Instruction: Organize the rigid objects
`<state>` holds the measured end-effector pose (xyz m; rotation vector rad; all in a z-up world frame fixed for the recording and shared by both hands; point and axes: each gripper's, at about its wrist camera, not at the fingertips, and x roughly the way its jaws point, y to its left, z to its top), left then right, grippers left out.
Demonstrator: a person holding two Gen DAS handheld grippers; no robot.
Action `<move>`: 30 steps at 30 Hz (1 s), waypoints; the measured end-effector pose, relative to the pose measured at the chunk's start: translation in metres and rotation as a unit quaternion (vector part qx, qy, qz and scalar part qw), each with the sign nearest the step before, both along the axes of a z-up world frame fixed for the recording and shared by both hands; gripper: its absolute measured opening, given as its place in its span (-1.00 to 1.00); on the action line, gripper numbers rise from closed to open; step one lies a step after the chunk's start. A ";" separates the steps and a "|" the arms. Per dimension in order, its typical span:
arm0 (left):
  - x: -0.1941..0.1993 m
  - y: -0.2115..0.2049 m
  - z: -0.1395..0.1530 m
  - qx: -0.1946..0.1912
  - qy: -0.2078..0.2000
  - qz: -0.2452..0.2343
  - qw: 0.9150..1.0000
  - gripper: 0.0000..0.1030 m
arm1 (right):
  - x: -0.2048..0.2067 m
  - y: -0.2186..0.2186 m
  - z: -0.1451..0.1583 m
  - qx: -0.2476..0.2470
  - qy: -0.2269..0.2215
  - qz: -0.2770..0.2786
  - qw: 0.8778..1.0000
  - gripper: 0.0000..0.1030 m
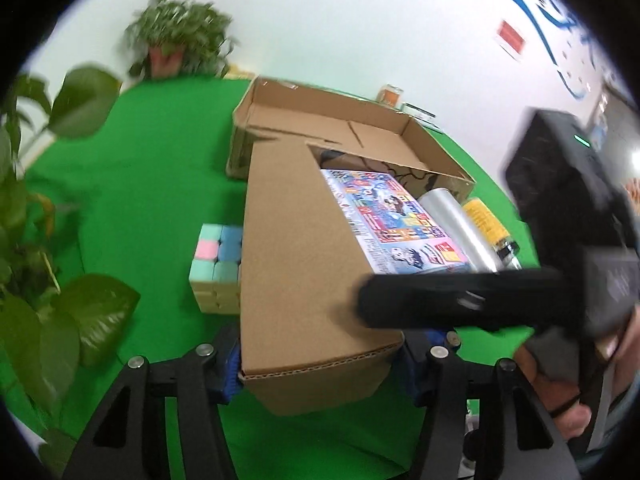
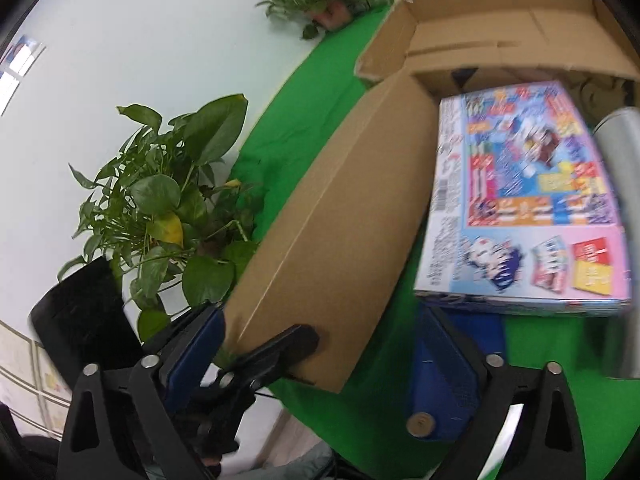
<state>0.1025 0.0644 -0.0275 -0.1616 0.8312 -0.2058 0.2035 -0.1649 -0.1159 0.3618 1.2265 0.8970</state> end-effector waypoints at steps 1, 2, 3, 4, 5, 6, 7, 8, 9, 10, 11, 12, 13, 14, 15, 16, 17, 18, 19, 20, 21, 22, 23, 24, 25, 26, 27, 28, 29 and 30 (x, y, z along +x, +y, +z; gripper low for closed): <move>0.001 -0.005 0.001 0.012 -0.005 -0.007 1.000 0.12 | 0.003 0.003 -0.001 0.005 0.002 0.000 1.000 0.81; 0.000 -0.008 0.001 0.024 -0.010 -0.013 1.000 0.12 | 0.004 0.006 0.001 0.008 0.005 0.000 1.000 0.81; -0.002 -0.013 0.001 0.038 -0.019 -0.024 0.999 0.11 | 0.007 0.008 0.001 0.007 -0.002 0.002 1.000 0.81; 0.000 -0.019 0.000 0.048 -0.026 -0.033 0.998 0.11 | 0.009 0.011 0.000 -0.007 -0.003 0.003 1.000 0.81; 0.000 -0.027 0.000 0.063 -0.037 -0.047 0.996 0.11 | 0.010 0.015 0.003 -0.021 -0.008 0.003 1.000 0.81; -0.007 -0.027 0.002 0.073 -0.045 -0.060 0.995 0.09 | 0.013 0.016 -0.002 -0.045 -0.005 0.003 0.999 0.81; -0.009 -0.036 0.002 0.095 -0.057 -0.081 0.991 0.07 | 0.015 0.017 -0.002 -0.059 -0.002 0.001 0.998 0.81; -0.012 -0.045 0.002 0.114 -0.067 -0.099 0.986 0.05 | 0.018 0.021 -0.002 -0.072 -0.002 -0.003 0.997 0.81; -0.015 -0.058 0.000 0.148 -0.078 -0.121 0.979 0.05 | 0.022 0.020 -0.007 -0.093 0.005 -0.005 0.996 0.82; -0.014 -0.067 -0.002 0.170 -0.081 -0.126 0.974 0.05 | 0.024 0.022 -0.010 -0.110 0.011 -0.004 0.994 0.83; -0.011 -0.073 -0.005 0.188 -0.080 -0.127 0.971 0.05 | 0.026 0.026 -0.012 -0.117 0.014 0.003 0.993 0.86; -0.009 -0.077 -0.006 0.192 -0.080 -0.126 0.970 0.05 | 0.026 0.034 -0.011 -0.128 0.012 0.011 0.992 0.86; -0.005 -0.076 -0.007 0.193 -0.079 -0.126 0.970 0.05 | 0.025 0.042 -0.010 -0.139 0.004 0.019 0.990 0.86; -0.001 -0.072 -0.007 0.190 -0.078 -0.125 0.971 0.05 | 0.024 0.047 -0.009 -0.150 -0.004 0.024 0.988 0.85; 0.001 -0.070 -0.007 0.188 -0.078 -0.124 0.971 0.05 | 0.023 0.051 -0.008 -0.159 -0.014 0.025 0.987 0.71; 0.004 -0.067 -0.007 0.184 -0.077 -0.124 0.972 0.04 | 0.023 0.052 -0.005 -0.158 -0.023 0.023 0.987 0.54; 0.005 -0.066 -0.006 0.185 -0.079 -0.125 0.971 0.04 | 0.022 0.053 -0.004 -0.156 -0.025 0.022 0.987 0.54; 0.006 -0.066 -0.006 0.193 -0.083 -0.125 0.969 0.05 | 0.021 0.051 -0.003 -0.156 -0.025 0.018 0.987 0.52; 0.004 -0.068 -0.004 0.203 -0.088 -0.125 0.967 0.04 | 0.019 0.048 -0.001 -0.147 -0.029 0.015 0.989 0.51; -0.002 -0.067 -0.002 0.213 -0.095 -0.125 0.964 0.04 | 0.017 0.047 0.005 -0.140 -0.035 0.011 0.990 0.48; -0.003 -0.068 0.000 0.225 -0.104 -0.126 0.961 0.04 | 0.014 0.035 0.006 -0.120 -0.034 0.007 0.992 0.45; -0.006 -0.070 0.004 0.234 -0.115 -0.126 0.957 0.04 | 0.014 0.032 0.012 -0.110 -0.035 0.004 0.993 0.44; -0.006 -0.069 0.011 0.246 -0.130 -0.126 0.952 0.04 | 0.014 0.027 0.019 -0.100 -0.039 0.001 0.994 0.43; -0.005 -0.069 0.018 0.253 -0.141 -0.126 0.949 0.04 | 0.014 0.023 0.031 -0.089 -0.048 -0.003 0.995 0.42; -0.002 -0.069 0.025 0.260 -0.153 -0.127 0.945 0.04 | 0.013 0.020 0.042 -0.084 -0.061 -0.006 0.995 0.42; 0.004 -0.068 0.034 0.268 -0.167 -0.127 0.940 0.04 | 0.014 0.018 0.052 -0.082 -0.074 -0.008 0.994 0.42; 0.010 -0.068 0.039 0.272 -0.175 -0.127 0.938 0.04 | 0.018 0.015 0.064 -0.075 -0.086 -0.012 0.993 0.42; 0.022 -0.066 0.046 0.278 -0.184 -0.130 0.934 0.04 | 0.023 0.013 0.073 -0.073 -0.095 -0.015 0.993 0.42; 0.037 -0.064 0.052 0.284 -0.190 -0.134 0.930 0.04 | 0.030 0.010 0.081 -0.069 -0.100 -0.019 0.992 0.42; 0.046 -0.064 0.055 0.285 -0.193 -0.136 0.929 0.04 | 0.042 0.007 0.090 -0.064 -0.105 -0.025 0.992 0.43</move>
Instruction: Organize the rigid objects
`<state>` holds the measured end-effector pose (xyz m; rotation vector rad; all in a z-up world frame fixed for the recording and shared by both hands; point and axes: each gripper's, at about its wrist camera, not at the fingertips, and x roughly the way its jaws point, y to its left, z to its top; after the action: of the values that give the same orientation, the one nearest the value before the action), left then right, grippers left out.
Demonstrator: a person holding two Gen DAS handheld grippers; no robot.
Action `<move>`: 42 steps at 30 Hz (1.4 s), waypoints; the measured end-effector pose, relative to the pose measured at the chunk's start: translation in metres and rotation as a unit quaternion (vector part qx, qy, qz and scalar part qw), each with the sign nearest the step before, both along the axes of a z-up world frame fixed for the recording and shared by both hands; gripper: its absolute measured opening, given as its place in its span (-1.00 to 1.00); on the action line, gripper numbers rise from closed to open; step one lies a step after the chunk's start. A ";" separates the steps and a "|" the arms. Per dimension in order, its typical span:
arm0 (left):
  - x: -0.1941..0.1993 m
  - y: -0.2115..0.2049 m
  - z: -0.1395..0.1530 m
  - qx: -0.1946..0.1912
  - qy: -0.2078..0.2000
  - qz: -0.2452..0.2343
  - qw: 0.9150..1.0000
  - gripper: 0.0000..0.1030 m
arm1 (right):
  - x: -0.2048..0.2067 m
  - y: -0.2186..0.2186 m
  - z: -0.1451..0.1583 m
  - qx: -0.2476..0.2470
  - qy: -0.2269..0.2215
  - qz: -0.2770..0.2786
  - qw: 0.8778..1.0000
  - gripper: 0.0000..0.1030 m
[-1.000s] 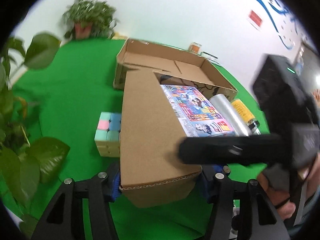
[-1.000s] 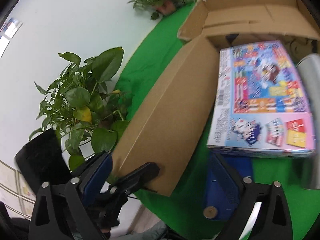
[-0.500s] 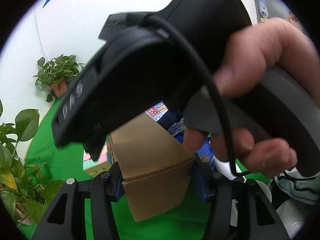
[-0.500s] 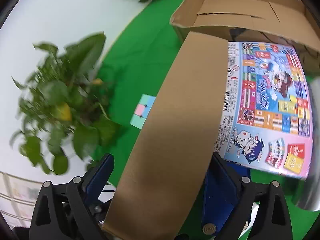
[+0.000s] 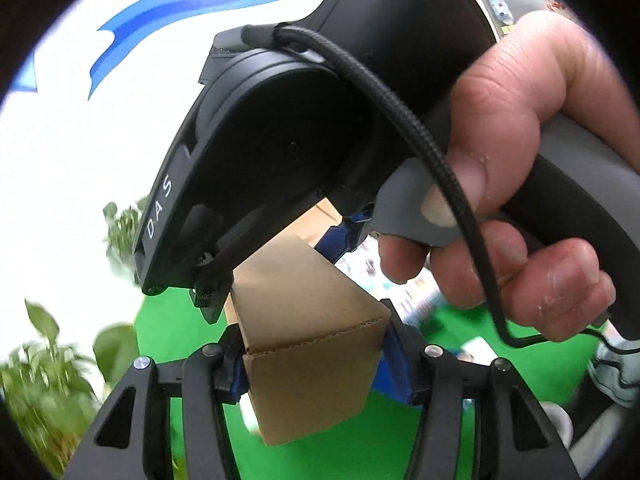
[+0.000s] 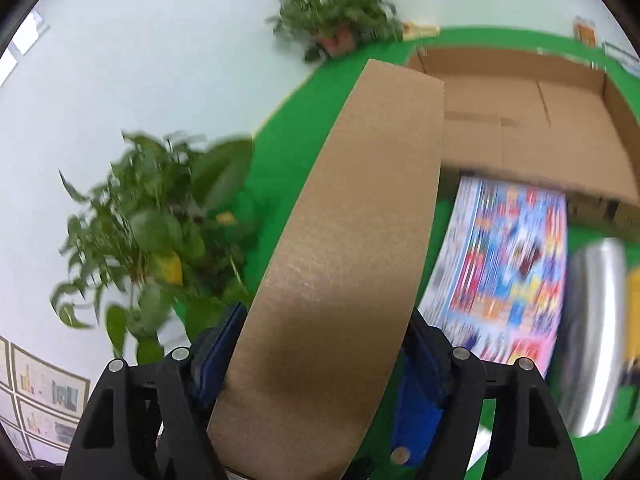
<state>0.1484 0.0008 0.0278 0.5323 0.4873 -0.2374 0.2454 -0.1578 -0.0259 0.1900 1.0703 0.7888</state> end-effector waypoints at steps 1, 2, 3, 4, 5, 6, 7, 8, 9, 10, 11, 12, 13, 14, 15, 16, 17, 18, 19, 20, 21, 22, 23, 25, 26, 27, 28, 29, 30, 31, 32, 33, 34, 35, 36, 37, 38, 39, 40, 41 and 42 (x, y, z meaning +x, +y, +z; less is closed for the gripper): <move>0.022 0.004 0.007 -0.003 -0.002 -0.002 1.000 0.04 | 0.010 0.000 0.007 0.001 -0.005 -0.003 1.000 0.43; 0.040 0.007 0.010 -0.005 -0.001 0.000 1.000 0.04 | 0.021 -0.001 0.013 0.002 -0.009 -0.006 1.000 0.43; 0.048 0.006 0.013 -0.003 -0.001 0.002 1.000 0.04 | 0.037 0.004 0.020 0.005 -0.007 -0.006 1.000 0.43; 0.071 0.009 0.018 0.000 0.000 0.008 1.000 0.04 | 0.054 0.005 0.025 0.009 -0.003 -0.004 1.000 0.42; 0.087 0.010 0.021 -0.002 0.002 0.012 1.000 0.04 | 0.069 0.007 0.029 0.012 -0.002 -0.002 1.000 0.42; 0.108 0.013 0.024 -0.007 0.005 0.016 1.000 0.04 | 0.091 0.009 0.033 0.015 0.001 -0.002 1.000 0.42; 0.132 0.019 0.026 -0.008 0.007 0.021 1.000 0.04 | 0.107 0.012 0.036 0.017 0.001 0.001 1.000 0.43; 0.157 0.025 0.027 -0.001 0.007 0.030 1.000 0.04 | 0.125 0.015 0.037 0.023 0.005 0.010 1.000 0.43; 0.170 0.031 0.023 0.006 0.006 0.038 0.999 0.04 | 0.151 0.017 0.036 0.042 0.016 0.023 0.999 0.43; 0.192 0.038 0.016 0.013 0.013 0.043 0.999 0.04 | 0.168 0.021 0.032 0.049 0.025 0.026 0.998 0.43; 0.215 0.042 0.012 0.018 0.025 0.045 0.999 0.04 | 0.190 0.026 0.028 0.041 0.029 0.029 0.998 0.43; 0.227 0.043 0.009 0.024 0.032 0.049 0.998 0.04 | 0.207 0.022 0.020 0.043 0.037 0.029 0.998 0.43; 0.248 0.045 0.002 0.037 0.039 0.054 0.997 0.04 | 0.222 0.023 0.012 0.047 0.045 0.030 0.997 0.42; 0.269 0.049 -0.008 0.051 0.047 0.055 0.996 0.04 | 0.240 0.023 0.003 0.055 0.057 0.029 0.996 0.40; 0.284 0.047 -0.017 0.066 0.054 0.051 0.995 0.04 | 0.255 0.023 -0.007 0.061 0.069 0.028 0.995 0.39; 0.302 0.050 -0.027 0.082 0.061 0.047 0.994 0.04 | 0.269 0.023 -0.018 0.068 0.080 0.028 0.994 0.39; 0.318 0.053 -0.038 0.097 0.068 0.042 0.992 0.04 | 0.280 0.023 -0.029 0.074 0.090 0.029 0.993 0.38; 0.329 0.055 -0.046 0.106 0.074 0.040 0.991 0.04 | 0.293 0.025 -0.044 0.079 0.103 0.028 0.991 0.37; 0.349 0.059 -0.059 0.119 0.084 0.039 0.989 0.04 | 0.301 0.027 -0.058 0.084 0.114 0.024 0.990 0.37; 0.360 0.057 -0.068 0.126 0.091 0.038 0.987 0.05 | 0.310 0.026 -0.071 0.087 0.124 0.021 0.988 0.35; 0.361 0.054 -0.082 0.139 0.100 0.041 0.984 0.08 | 0.318 0.027 -0.088 0.089 0.137 0.018 0.986 0.33; 0.375 0.057 -0.094 0.157 0.111 0.046 0.980 0.10 | 0.322 0.026 -0.100 0.091 0.147 0.014 0.985 0.33; 0.388 0.061 -0.106 0.179 0.119 0.051 0.975 0.13 | 0.322 0.026 -0.111 0.090 0.154 0.010 0.984 0.33; 0.406 0.067 -0.121 0.193 0.135 0.056 0.970 0.37 | 0.330 0.025 -0.136 0.076 0.181 -0.004 0.981 0.34; 0.405 0.071 -0.122 0.185 0.134 0.055 0.972 0.37 | 0.331 0.027 -0.144 0.076 0.194 -0.004 0.978 0.39; 0.406 0.074 -0.120 0.165 0.140 0.054 0.975 0.45 | 0.332 0.027 -0.151 0.077 0.208 -0.002 0.975 0.44; 0.401 0.082 -0.114 0.143 0.152 0.056 0.976 0.47 | 0.332 0.027 -0.153 0.061 0.209 -0.003 0.976 0.47; 0.395 0.091 -0.106 0.120 0.153 0.062 0.979 0.47 | 0.331 0.028 -0.152 0.031 0.203 -0.004 0.979 0.50; 0.400 0.101 -0.099 0.097 0.156 0.065 0.981 0.48 | 0.328 0.025 -0.154 0.017 0.202 -0.004 0.979 0.57; 0.398 0.115 -0.096 0.069 0.164 0.068 0.982 0.50 | 0.325 0.024 -0.154 0.001 0.207 -0.007 0.978 0.60; 0.400 0.127 -0.089 0.041 0.174 0.073 0.981 0.50 | 0.322 0.021 -0.152 -0.010 0.209 -0.009 0.978 0.61; 0.405 0.141 -0.084 0.015 0.182 0.076 0.980 0.50 | 0.318 0.019 -0.148 -0.022 0.205 -0.010 0.978 0.61; 0.412 0.147 -0.073 -0.008 0.188 0.078 0.979 0.50 | 0.314 0.016 -0.143 -0.029 0.202 -0.012 0.979 0.61; 0.419 0.156 -0.070 -0.028 0.191 0.081 0.978 0.50 | 0.311 0.013 -0.141 -0.032 0.201 -0.015 0.979 0.61; 0.406 0.161 -0.067 -0.043 0.193 0.086 0.977 0.50 | 0.308 0.011 -0.138 -0.035 0.203 -0.017 0.978 0.61; 0.415 0.173 -0.067 -0.057 0.197 0.094 0.974 0.50 | 0.307 0.011 -0.138 -0.043 0.203 -0.018 0.978 0.61; 0.390 0.161 -0.080 -0.066 0.199 0.101 0.972 0.50 | 0.306 0.012 -0.143 -0.059 0.201 -0.016 0.978 0.51; 0.359 0.149 -0.094 -0.078 0.204 0.107 0.970 0.50 | 0.302 0.011 -0.148 -0.071 0.203 -0.012 0.977 0.17; 0.337 0.133 -0.093 -0.094 0.212 0.112 0.966 0.50 | 0.299 0.013 -0.156 -0.077 0.215 -0.010 0.974 0.08; 0.345 0.143 -0.095 -0.124 0.226 0.113 0.960 0.50 | 0.295 0.011 -0.158 -0.063 0.215 -0.013 0.974 0.08; 0.316 0.129 -0.100 -0.143 0.234 0.114 0.955 0.50 | 0.293 0.012 -0.157 -0.049 0.213 -0.013 0.976 -0.07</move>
<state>0.4642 0.1293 -0.0718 0.1263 0.9524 -0.2066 0.5384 -0.1461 -0.1827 0.2975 1.5050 0.6856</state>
